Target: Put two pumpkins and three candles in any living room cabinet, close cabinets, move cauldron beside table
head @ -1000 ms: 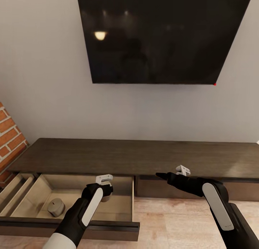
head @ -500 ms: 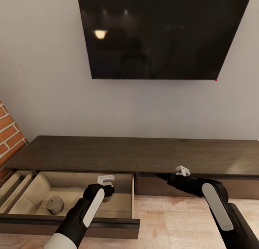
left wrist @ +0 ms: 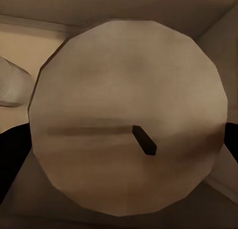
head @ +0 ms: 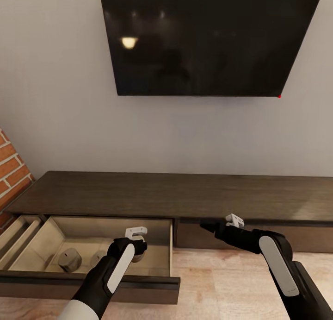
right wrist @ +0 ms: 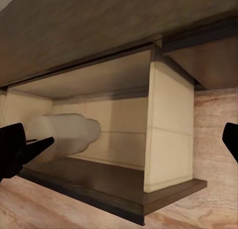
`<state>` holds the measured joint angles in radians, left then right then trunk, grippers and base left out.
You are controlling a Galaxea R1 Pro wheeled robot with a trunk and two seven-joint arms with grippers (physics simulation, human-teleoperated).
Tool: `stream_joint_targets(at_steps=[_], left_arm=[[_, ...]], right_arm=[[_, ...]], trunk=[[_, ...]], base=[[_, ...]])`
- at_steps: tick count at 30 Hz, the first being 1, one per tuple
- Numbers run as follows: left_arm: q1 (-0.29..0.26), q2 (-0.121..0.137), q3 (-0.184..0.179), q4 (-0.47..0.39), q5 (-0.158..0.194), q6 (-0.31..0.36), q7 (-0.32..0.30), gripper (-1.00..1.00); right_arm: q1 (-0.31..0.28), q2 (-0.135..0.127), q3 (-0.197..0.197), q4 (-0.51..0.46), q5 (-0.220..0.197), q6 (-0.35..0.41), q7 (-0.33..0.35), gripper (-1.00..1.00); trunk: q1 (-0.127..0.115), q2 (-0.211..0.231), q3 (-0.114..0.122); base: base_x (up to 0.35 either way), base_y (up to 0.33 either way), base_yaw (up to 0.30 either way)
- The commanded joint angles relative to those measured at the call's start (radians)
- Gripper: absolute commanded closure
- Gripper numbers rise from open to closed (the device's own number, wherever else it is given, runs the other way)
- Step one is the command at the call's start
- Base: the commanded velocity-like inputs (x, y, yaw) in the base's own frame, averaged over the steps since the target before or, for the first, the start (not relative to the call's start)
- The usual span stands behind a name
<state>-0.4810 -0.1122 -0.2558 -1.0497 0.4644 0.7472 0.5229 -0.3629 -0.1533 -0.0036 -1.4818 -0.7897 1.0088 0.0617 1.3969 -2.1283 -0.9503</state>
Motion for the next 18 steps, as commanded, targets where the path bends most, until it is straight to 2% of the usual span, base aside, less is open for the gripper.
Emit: stream_joint_targets(at_steps=[1,16,18], left_arm=[[-0.001,0.0,-0.002,-0.001,0.009,0.001,0.011,1.0],[-0.001,0.0,-0.002,-0.001,0.008,0.001,0.011,1.0],[-0.001,0.0,-0.001,-0.001,0.008,0.001,0.011,1.0]], right_arm=[[-0.001,0.0,0.0,0.0,0.006,0.004,0.006,-1.0],[-0.001,0.0,0.002,0.023,0.006,0.004,0.006,-1.0],[-0.001,0.0,0.0,0.028,0.007,0.004,0.006,-1.0]], trunk=[[0.004,-0.008,-0.004],[0.061,-0.113,-0.051],[0.061,-0.113,-0.051]], base=[[0.0,0.0,0.0],[0.0,0.0,0.0],[0.0,0.0,0.0]])
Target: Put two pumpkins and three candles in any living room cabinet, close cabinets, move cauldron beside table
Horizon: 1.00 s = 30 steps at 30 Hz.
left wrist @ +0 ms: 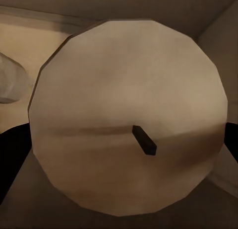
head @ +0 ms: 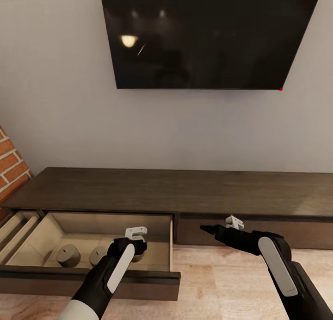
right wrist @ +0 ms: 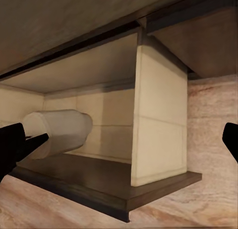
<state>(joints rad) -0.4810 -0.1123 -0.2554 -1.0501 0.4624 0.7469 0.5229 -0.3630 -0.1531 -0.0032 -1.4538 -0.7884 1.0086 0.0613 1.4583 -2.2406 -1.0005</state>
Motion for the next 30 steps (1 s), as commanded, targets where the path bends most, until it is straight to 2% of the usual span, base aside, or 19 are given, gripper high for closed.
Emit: stream_joint_targets(at_steps=[1,24,30], left_arm=[[-0.001,0.0,-0.002,-0.002,0.011,0.002,0.011,1.0],[-0.001,0.002,-0.001,-0.002,0.012,0.003,0.011,1.0],[-0.001,0.001,-0.001,-0.001,0.012,0.003,0.011,1.0]], right_arm=[[-0.001,0.0,-0.001,0.001,0.007,0.004,0.007,-1.0],[-0.001,0.0,-0.002,0.003,0.007,0.004,0.006,-1.0],[-0.001,0.0,-0.003,0.003,0.006,0.004,0.006,-1.0]], trunk=[[0.0,0.0,-0.001],[0.0,0.0,-0.001],[0.023,-0.042,-0.02]], base=[[0.0,0.0,0.0],[0.068,-0.001,0.0],[0.002,0.0,0.0]])
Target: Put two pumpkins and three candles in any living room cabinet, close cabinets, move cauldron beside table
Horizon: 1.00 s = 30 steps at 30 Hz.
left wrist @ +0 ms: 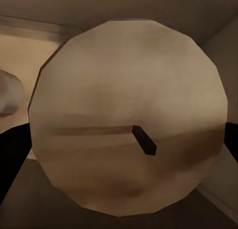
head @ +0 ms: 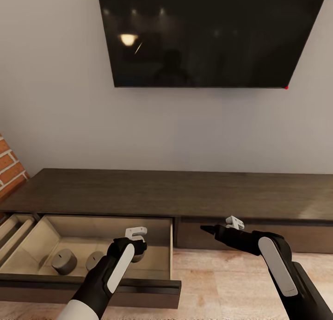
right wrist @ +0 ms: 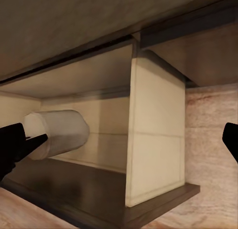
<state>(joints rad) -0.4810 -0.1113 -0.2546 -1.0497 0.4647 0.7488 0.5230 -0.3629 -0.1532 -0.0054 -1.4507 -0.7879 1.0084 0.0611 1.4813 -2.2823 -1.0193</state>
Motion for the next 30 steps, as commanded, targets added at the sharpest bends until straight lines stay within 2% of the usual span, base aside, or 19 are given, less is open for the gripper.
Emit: stream_joint_targets(at_steps=[1,22,30], left_arm=[[-0.001,0.0,-0.002,-0.001,0.009,0.001,0.011,1.0],[-0.001,-0.001,-0.002,-0.013,-0.002,-0.003,0.021,1.0],[-0.001,-0.001,-0.002,-0.013,-0.001,-0.039,0.021,1.0]], right_arm=[[-0.001,0.0,-0.001,0.0,0.006,0.004,0.007,-1.0],[-0.001,0.0,0.002,0.0,0.006,0.004,0.007,-1.0],[-0.001,0.0,0.001,0.0,0.006,0.004,0.007,-1.0]], trunk=[[0.004,-0.008,-0.004],[0.084,-0.155,-0.07],[0.115,-0.211,-0.095]], base=[[0.0,0.0,0.0],[0.0,0.0,0.0],[0.0,0.0,0.0]])
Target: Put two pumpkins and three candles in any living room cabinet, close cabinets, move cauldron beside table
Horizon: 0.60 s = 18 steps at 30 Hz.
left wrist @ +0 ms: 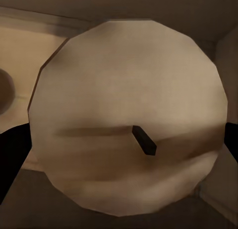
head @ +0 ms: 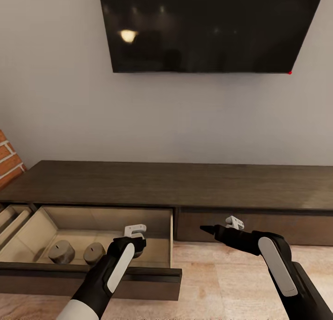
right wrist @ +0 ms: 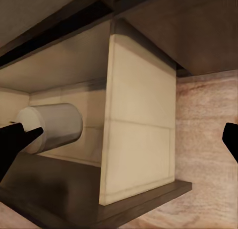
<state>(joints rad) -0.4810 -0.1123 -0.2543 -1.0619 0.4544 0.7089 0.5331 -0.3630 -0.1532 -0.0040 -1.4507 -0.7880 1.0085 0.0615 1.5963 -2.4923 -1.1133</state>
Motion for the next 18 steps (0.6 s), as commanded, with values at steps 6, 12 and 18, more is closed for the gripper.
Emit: stream_joint_targets(at_steps=[6,12,18], left_arm=[[0.0,0.002,-0.002,-0.003,0.01,0.0,0.004,1.0],[0.0,0.002,-0.003,-0.001,0.011,0.001,0.004,1.0],[0.001,0.002,-0.002,0.001,0.013,0.001,0.003,1.0]], right_arm=[[-0.001,0.0,-0.001,0.0,0.006,0.004,0.007,-1.0],[-0.001,0.0,-0.001,0.0,0.004,0.004,0.007,-1.0],[-0.001,0.0,-0.001,0.0,0.004,0.004,0.007,-1.0]], trunk=[[0.004,-0.008,-0.008],[0.004,-0.008,-0.008],[0.004,-0.008,-0.008]], base=[[0.0,0.0,0.0],[0.01,0.0,0.0],[0.12,0.0,0.0]])
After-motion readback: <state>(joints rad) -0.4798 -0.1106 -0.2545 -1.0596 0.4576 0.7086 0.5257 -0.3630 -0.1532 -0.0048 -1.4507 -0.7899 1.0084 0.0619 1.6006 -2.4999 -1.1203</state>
